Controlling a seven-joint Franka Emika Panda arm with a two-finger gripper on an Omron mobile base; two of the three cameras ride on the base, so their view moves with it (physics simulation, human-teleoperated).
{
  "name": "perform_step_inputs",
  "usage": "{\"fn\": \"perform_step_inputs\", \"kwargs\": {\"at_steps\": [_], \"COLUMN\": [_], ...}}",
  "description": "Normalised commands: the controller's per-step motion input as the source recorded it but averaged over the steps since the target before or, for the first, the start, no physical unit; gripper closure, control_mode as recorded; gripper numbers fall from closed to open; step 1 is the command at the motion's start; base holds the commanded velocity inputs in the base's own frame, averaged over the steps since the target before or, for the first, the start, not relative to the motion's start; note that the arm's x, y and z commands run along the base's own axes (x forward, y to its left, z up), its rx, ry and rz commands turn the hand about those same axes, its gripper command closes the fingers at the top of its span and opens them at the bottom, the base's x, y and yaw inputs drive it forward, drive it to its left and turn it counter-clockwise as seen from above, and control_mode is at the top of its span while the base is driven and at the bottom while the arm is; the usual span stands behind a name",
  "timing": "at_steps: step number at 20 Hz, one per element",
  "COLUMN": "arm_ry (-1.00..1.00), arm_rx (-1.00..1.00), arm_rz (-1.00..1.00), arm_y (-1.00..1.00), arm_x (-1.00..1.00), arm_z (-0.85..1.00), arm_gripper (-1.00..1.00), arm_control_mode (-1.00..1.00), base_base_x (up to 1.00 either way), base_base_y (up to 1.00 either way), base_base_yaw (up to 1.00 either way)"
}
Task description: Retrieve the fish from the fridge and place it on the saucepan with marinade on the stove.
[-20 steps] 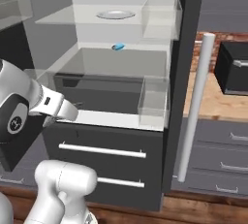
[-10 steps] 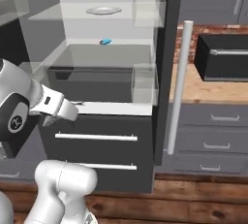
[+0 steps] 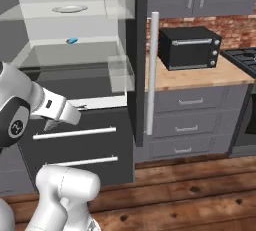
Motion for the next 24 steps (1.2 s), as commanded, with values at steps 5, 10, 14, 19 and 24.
{"fn": "perform_step_inputs", "kwargs": {"at_steps": [5,10,14,19,24], "arm_ry": [0.0,0.0,0.0,0.0,0.0], "arm_rx": [0.0,0.0,0.0,0.0,0.0], "arm_rz": [0.0,0.0,0.0,0.0,0.0], "arm_y": [0.0,0.0,0.0,0.0,0.0], "arm_x": [0.0,0.0,0.0,0.0,0.0], "arm_z": [0.0,0.0,0.0,0.0,0.0], "arm_gripper": [1.0,1.0,1.0,1.0,1.0], "arm_control_mode": [1.0,1.0,1.0,1.0,1.0], "base_base_x": [0.0,0.0,0.0,0.0,0.0], "base_base_y": [-0.18,-0.16,-0.01,0.0,0.0], "base_base_yaw": [-0.62,-0.76,-0.89,-1.0,-0.94]}}
